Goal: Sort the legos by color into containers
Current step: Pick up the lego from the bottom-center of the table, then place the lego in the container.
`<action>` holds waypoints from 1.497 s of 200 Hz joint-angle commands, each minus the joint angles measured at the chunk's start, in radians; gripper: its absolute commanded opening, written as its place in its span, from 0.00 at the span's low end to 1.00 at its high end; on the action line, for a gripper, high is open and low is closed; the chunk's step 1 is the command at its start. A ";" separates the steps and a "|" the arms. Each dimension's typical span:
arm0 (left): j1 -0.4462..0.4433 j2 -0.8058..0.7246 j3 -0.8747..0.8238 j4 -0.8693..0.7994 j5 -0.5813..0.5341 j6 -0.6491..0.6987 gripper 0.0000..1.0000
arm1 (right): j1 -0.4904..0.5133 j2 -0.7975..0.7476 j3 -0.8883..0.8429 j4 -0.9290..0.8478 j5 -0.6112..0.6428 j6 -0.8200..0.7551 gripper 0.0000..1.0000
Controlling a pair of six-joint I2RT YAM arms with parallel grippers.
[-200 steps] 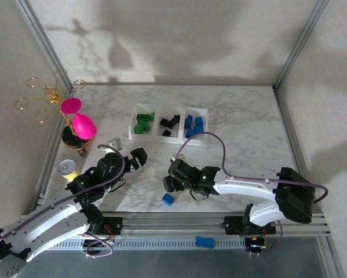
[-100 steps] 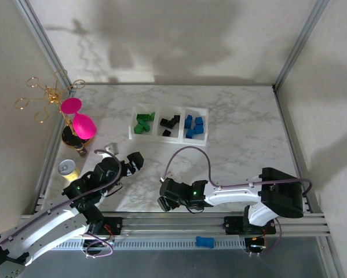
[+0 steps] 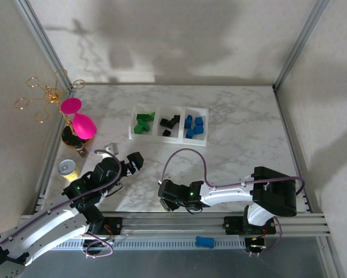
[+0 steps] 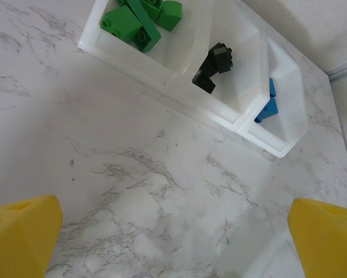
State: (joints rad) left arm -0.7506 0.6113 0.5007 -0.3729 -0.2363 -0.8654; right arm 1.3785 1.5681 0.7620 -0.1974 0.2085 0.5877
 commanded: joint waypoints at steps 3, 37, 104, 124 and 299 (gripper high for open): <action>0.010 0.006 -0.003 -0.015 -0.024 -0.013 1.00 | 0.011 -0.002 0.000 0.004 0.009 0.000 0.47; 0.010 0.014 0.009 -0.007 -0.024 -0.004 1.00 | 0.006 -0.037 0.022 -0.016 0.026 0.001 0.41; 0.010 0.040 0.030 0.010 -0.018 0.012 1.00 | -0.093 -0.171 0.056 -0.062 -0.028 0.004 0.34; 0.010 0.043 0.034 0.023 -0.018 0.020 1.00 | -0.147 -0.217 0.074 -0.090 -0.043 0.007 0.34; 0.013 0.333 0.149 0.241 -0.008 0.108 1.00 | -0.851 0.244 0.580 -0.049 0.024 -0.220 0.34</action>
State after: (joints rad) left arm -0.7486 0.9440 0.6197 -0.1520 -0.2317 -0.7773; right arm 0.5400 1.7252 1.2625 -0.2626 0.1917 0.4122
